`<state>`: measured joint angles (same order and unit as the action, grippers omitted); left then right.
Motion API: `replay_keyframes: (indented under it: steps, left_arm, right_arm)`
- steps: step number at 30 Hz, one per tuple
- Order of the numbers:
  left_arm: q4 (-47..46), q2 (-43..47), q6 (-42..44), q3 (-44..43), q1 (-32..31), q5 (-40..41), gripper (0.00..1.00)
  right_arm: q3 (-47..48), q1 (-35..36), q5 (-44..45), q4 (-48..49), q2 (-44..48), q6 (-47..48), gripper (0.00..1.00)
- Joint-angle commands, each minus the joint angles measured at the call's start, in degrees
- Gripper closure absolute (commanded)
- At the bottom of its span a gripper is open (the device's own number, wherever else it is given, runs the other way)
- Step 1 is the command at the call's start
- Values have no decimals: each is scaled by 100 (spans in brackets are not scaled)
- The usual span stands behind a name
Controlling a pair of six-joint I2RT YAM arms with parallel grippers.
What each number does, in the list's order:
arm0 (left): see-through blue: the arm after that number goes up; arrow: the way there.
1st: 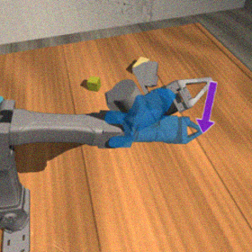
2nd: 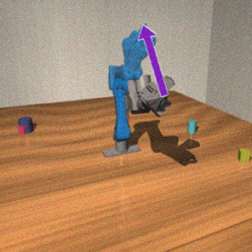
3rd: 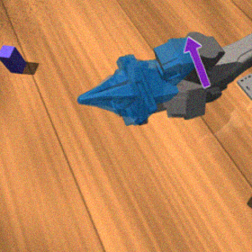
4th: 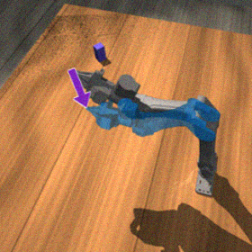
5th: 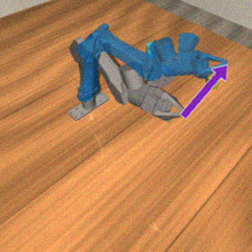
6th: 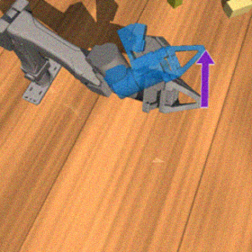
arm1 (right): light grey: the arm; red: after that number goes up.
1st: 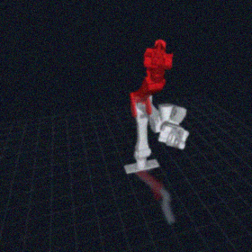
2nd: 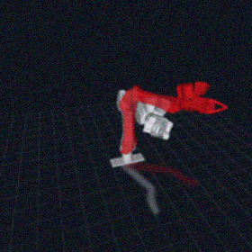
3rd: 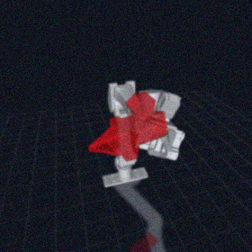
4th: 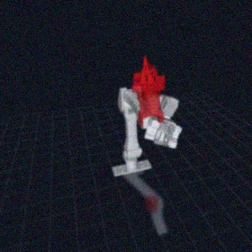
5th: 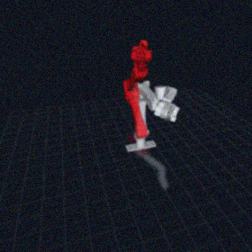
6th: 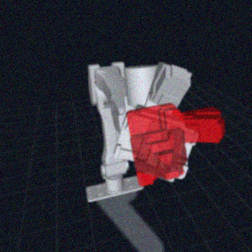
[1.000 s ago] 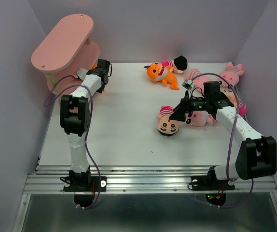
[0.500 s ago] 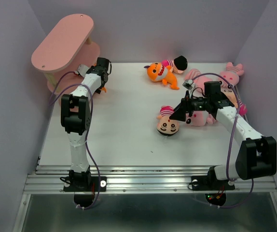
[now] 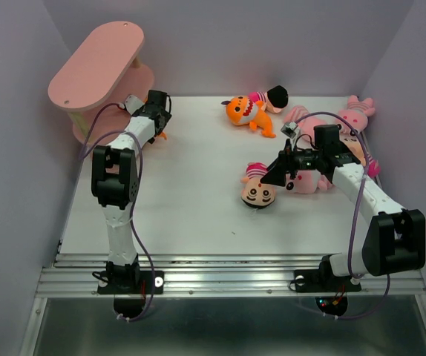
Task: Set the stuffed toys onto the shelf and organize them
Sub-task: Place the stuffed toy onto shelf
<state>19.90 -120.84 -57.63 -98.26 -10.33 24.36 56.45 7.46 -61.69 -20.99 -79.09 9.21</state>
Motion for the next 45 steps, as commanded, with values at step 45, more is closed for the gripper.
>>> replay_keyframes:
  steps: [45]
  left_arm:
    - [-2122,1776,2538,2944,-1103,745,20]
  right_arm:
    - [-2,-43,-414,148,254,195,4]
